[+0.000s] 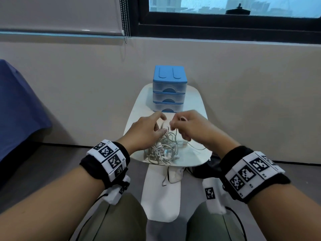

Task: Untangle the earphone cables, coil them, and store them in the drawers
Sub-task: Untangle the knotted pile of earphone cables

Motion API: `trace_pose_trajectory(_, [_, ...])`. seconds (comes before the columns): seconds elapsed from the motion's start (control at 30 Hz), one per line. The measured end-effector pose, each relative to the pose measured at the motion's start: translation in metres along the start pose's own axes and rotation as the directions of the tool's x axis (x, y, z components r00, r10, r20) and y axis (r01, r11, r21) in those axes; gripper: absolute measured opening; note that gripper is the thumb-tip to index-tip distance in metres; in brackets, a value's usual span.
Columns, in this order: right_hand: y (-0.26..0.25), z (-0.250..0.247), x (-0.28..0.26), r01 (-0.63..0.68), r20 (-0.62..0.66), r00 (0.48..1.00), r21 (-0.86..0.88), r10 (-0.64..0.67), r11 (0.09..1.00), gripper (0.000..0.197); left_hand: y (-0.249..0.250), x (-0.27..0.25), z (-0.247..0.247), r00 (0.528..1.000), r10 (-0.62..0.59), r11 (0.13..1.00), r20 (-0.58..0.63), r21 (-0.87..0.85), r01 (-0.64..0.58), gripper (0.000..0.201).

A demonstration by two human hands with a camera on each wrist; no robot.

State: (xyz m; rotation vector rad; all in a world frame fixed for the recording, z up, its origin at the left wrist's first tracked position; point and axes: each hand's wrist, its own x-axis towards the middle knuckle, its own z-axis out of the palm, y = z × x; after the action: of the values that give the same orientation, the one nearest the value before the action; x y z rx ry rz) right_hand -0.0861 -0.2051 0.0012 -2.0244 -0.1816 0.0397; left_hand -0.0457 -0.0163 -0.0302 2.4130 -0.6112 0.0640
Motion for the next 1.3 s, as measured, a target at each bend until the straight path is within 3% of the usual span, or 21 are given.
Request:
trace_pose_trajectory(0.07, [-0.011, -0.007, 0.003, 0.053, -0.104, 0.994, 0.176, -0.035, 0.983, 0.029, -0.002, -0.003, -0.003, 1.000, 0.003, 1.000, 0.026, -0.003, -0.003, 0.029])
trace_pose_trajectory(0.13, [-0.024, -0.014, 0.007, 0.134, -0.240, 0.967, 0.219, -0.080, 0.966, 0.027, -0.003, -0.005, -0.006, 0.998, 0.001, 1.000, 0.060, -0.007, 0.000, 0.032])
trace_pose_trajectory(0.2, [-0.030, -0.021, 0.014, 0.159, -0.374, 0.922, 0.138, -0.097, 0.978, 0.025, -0.004, -0.006, -0.010, 0.998, 0.016, 1.000, 0.066, -0.020, -0.014, 0.036])
trace_pose_trajectory(0.27, [-0.029, -0.029, 0.025, 0.077, -0.442, 0.894, -0.005, -0.071, 0.997, 0.026, -0.004, -0.007, -0.014, 0.998, 0.043, 0.999, 0.046, -0.032, -0.042, 0.036])
trace_pose_trajectory(0.33, [-0.023, -0.032, 0.031, -0.084, -0.408, 0.913, -0.228, -0.017, 0.970, 0.018, -0.001, -0.009, -0.017, 0.995, 0.093, 0.995, 0.034, -0.047, -0.091, 0.033])
trace_pose_trajectory(0.4, [-0.012, -0.026, 0.027, -0.229, -0.341, 0.940, -0.556, 0.032, 0.799, 0.048, 0.003, -0.011, -0.017, 0.983, 0.167, 0.986, 0.071, -0.032, -0.165, 0.027])
trace_pose_trajectory(0.43, [-0.007, -0.020, 0.022, -0.236, -0.332, 0.943, -0.648, 0.010, 0.724, 0.059, 0.006, -0.012, -0.015, 0.975, 0.189, 0.981, 0.116, 0.010, -0.192, 0.025])
trace_pose_trajectory(0.47, [-0.001, -0.013, 0.018, -0.205, -0.327, 0.944, -0.680, -0.041, 0.704, 0.062, 0.008, -0.013, -0.012, 0.968, 0.185, 0.977, 0.171, 0.072, -0.200, 0.025])
trace_pose_trajectory(0.53, [0.012, -0.003, 0.012, -0.101, -0.260, 0.961, -0.650, -0.096, 0.753, 0.048, 0.009, -0.016, -0.003, 0.957, 0.119, 0.966, 0.263, 0.194, -0.173, 0.029])
trace_pose_trajectory(0.63, [0.032, 0.003, 0.004, -0.140, -0.124, 0.989, -0.554, 0.085, 0.820, 0.022, 0.003, -0.017, 0.007, 0.961, 0.059, 0.966, 0.271, 0.229, -0.124, 0.031])
trace_pose_trajectory(0.7, [0.042, 0.002, -0.002, -0.183, -0.094, 0.983, -0.543, 0.157, 0.820, 0.019, 0.000, -0.016, 0.009, 0.963, 0.054, 0.972, 0.265, 0.206, -0.111, 0.028])
trace_pose_trajectory(0.83, [0.049, -0.007, -0.004, -0.149, -0.073, 0.989, -0.546, 0.130, 0.824, 0.014, -0.003, -0.009, 0.010, 0.959, 0.048, 0.980, 0.279, 0.175, -0.100, 0.023])
trace_pose_trajectory(0.93, [0.048, -0.013, 0.001, -0.150, -0.056, 0.988, -0.575, 0.144, 0.804, 0.015, -0.004, -0.005, 0.010, 0.955, 0.016, 0.989, 0.295, 0.138, -0.059, 0.021])
trace_pose_trajectory(1.03, [0.036, -0.016, 0.009, -0.093, 0.081, 0.980, -0.629, 0.184, 0.771, 0.007, -0.005, 0.001, 0.007, 0.944, -0.026, 0.994, 0.328, 0.107, -0.009, 0.021])
trace_pose_trajectory(1.1, [0.028, -0.014, 0.012, -0.063, 0.148, 0.966, -0.658, 0.211, 0.750, 0.018, -0.004, 0.003, 0.002, 0.942, -0.044, 0.994, 0.332, 0.112, 0.007, 0.020])
trace_pose_trajectory(1.17, [0.026, -0.011, 0.017, -0.047, 0.173, 0.957, -0.705, 0.235, 0.708, 0.025, 0.000, 0.007, 0.001, 0.935, -0.066, 0.991, 0.350, 0.132, 0.021, 0.018])
trace_pose_trajectory(1.3, [0.029, -0.004, 0.022, 0.004, 0.195, 0.952, -0.778, 0.235, 0.628, 0.017, 0.007, 0.013, -0.001, 0.903, -0.101, 0.979, 0.418, 0.202, 0.016, 0.018])
